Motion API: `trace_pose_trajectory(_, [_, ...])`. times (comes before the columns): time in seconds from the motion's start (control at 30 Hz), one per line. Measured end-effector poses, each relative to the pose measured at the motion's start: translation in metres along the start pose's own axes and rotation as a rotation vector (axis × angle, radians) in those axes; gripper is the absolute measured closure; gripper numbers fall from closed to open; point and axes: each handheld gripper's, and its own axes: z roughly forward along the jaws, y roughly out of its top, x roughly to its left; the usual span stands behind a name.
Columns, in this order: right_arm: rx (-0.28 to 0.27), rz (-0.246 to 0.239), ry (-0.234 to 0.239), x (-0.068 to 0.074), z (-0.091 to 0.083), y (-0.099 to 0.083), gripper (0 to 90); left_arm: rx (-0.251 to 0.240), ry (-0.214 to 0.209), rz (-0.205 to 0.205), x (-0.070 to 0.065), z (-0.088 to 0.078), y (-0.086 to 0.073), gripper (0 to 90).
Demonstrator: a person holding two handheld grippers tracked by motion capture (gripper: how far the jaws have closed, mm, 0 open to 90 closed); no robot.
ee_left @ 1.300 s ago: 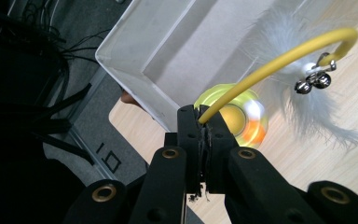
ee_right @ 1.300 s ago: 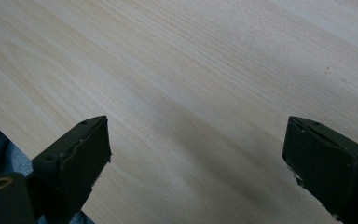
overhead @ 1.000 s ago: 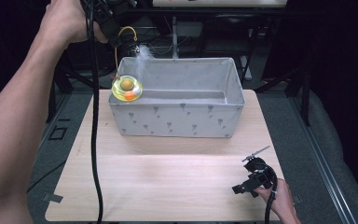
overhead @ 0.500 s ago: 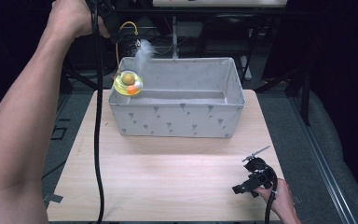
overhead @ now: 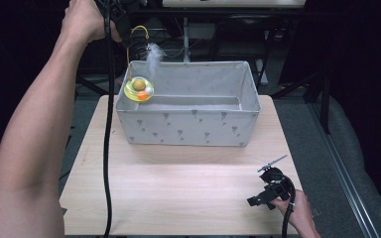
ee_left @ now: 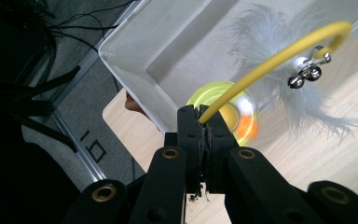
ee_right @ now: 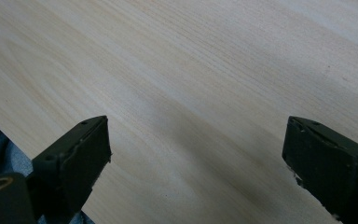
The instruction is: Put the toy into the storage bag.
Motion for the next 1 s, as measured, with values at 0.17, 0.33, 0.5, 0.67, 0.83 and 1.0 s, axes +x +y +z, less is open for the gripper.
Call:
trace_pose_trajectory(0.17, [-0.009,0.008,0.015,0.0,0.0,0.0,7.5,0.004,-0.005,-0.01,0.002,0.011,0.002,87.9])
trace_pose_trajectory(0.33, [-0.001,0.007,0.012,0.0,0.0,0.0,7.4,0.007,-0.012,-0.022,0.004,0.024,0.003,87.9])
trace_pose_trajectory(0.5, [0.002,0.004,0.002,0.0,0.0,0.0,7.5,0.021,-0.024,-0.024,0.004,0.037,0.004,87.9])
trace_pose_trajectory(0.67, [0.006,0.002,0.002,0.0,0.0,0.0,7.4,0.017,-0.04,-0.035,0.004,0.049,0.002,87.9])
trace_pose_trajectory(0.83, [0.004,0.004,0.004,0.0,0.0,0.0,7.5,0.014,-0.051,-0.039,0.003,0.063,0.001,87.9])
trace_pose_trajectory(1.0, [0.014,-0.004,-0.001,0.0,-0.001,0.0,7.5,0.017,-0.07,-0.043,0.002,0.074,-0.002,87.9])
